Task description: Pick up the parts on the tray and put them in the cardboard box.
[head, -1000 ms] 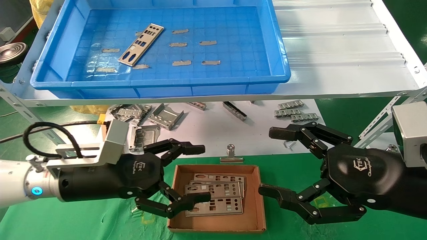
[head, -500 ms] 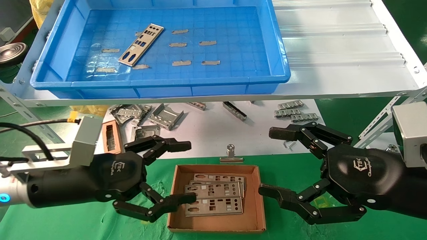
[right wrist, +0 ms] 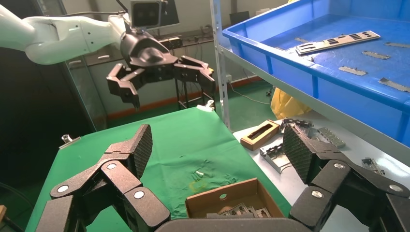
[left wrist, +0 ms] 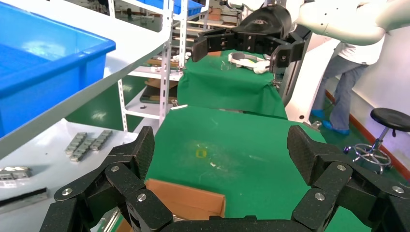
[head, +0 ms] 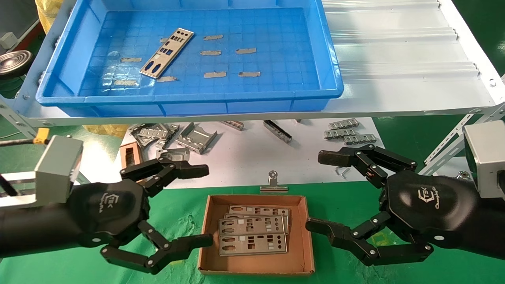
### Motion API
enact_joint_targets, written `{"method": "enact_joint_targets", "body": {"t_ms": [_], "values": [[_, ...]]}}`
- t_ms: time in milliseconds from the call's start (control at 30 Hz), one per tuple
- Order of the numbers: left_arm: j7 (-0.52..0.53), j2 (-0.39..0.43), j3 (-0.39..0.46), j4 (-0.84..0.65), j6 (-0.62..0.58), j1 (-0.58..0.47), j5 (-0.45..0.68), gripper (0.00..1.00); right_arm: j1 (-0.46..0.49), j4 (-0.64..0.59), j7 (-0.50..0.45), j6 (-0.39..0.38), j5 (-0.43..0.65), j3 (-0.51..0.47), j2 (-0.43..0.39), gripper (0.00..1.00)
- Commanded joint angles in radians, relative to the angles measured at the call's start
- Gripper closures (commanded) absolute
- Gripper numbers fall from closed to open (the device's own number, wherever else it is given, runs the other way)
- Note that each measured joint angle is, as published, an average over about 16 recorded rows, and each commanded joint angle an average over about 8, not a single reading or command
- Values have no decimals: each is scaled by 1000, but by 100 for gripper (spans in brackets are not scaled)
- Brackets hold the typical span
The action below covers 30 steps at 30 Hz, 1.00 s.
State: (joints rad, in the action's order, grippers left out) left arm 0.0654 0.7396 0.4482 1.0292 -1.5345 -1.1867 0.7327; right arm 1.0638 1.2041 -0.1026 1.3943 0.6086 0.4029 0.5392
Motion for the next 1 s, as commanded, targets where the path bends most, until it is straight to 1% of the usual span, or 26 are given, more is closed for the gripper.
{"method": "enact_joint_targets", "body": {"t_ms": [33, 600, 800, 1000], "values": [[13, -14, -18, 28, 4, 12, 0, 0, 0, 0, 0, 0, 0, 0, 0, 0], [119, -126, -165, 250, 38, 110, -2, 0, 0, 0, 0, 0, 0, 0, 0, 0], [129, -141, -185, 282, 41, 124, -2, 0, 0, 0, 0, 0, 0, 0, 0, 0], [127, -137, -180, 273, 42, 121, -2, 0, 0, 0, 0, 0, 0, 0, 0, 0]]}}
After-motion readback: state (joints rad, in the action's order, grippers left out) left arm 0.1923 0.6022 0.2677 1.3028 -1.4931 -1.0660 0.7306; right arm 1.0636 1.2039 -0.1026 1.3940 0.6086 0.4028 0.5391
